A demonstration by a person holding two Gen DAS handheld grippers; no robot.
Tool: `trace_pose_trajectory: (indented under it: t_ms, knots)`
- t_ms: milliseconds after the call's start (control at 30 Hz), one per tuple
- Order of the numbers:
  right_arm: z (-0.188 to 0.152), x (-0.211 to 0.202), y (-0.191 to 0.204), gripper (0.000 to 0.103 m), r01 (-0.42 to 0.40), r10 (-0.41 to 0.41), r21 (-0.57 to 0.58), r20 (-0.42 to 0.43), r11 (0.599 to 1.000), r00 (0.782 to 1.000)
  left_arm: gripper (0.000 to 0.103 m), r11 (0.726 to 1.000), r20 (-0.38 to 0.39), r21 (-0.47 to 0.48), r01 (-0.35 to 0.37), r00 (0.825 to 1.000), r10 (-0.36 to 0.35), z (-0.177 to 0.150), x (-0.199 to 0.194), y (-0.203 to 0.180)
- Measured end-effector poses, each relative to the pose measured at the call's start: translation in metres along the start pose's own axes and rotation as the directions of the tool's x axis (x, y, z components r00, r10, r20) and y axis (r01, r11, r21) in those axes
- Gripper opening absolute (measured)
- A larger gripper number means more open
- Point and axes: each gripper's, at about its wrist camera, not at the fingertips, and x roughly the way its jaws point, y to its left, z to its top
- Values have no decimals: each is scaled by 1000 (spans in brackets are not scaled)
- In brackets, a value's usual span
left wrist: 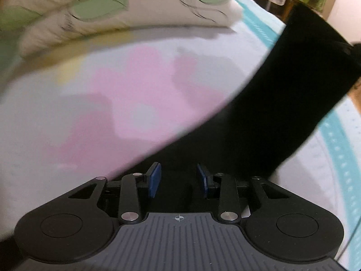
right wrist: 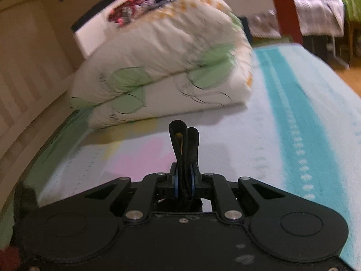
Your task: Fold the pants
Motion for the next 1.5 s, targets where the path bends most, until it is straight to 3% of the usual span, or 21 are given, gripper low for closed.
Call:
trace_pose_trajectory:
  t_ms: [100,233,333,467,667,733,833,900,1000,1133,1233,1333,1500]
  knots:
    - [-11,-6,40,12,-19,19,-48,8,999,1000,34,997,14,22,-72,997,72,-4,-29,31]
    - [-39,3,96,12,-45,44,-134,-9,990,999,34,994,7,-20,-104,994,105,-31,-64,70]
    - [-70,22,138,12,-77,66,-177,-67,981,996,34,990,9,-112,-90,996,91,-63,-82,95]
    - [-116,48,177,12,-108,76,-236,-141,966,987,34,956,31,-284,-73,996,85,-110,-90,125]
    - [-160,71,212,12,-107,43,-347,-187,932,981,34,927,28,-366,-79,995,95,-146,-80,141]
    - [-166,74,218,12,-106,38,-364,-188,925,981,34,921,26,-383,-72,996,89,-147,-77,141]
    - [-173,75,226,14,-101,29,-399,-183,912,983,34,933,35,-348,-94,993,113,-143,-78,137]
    - [-179,79,230,27,-108,23,-419,-201,901,979,34,936,48,-337,-102,991,125,-147,-82,139]
    - [-188,73,237,38,-168,61,-449,-243,877,968,34,933,63,-344,-102,989,131,-158,-95,146]
    - [-186,50,236,38,-264,152,-479,-260,837,954,34,929,81,-351,-113,985,151,-155,-97,146]
    - [-179,27,231,38,-301,215,-483,-225,822,950,34,928,90,-357,-106,985,147,-147,-94,144]
    - [-167,15,212,38,-253,194,-449,-175,857,965,35,937,102,-342,-78,988,119,-138,-90,134]
    - [-140,22,163,38,-105,66,-366,-118,925,991,36,939,106,-344,28,994,9,-126,-71,117]
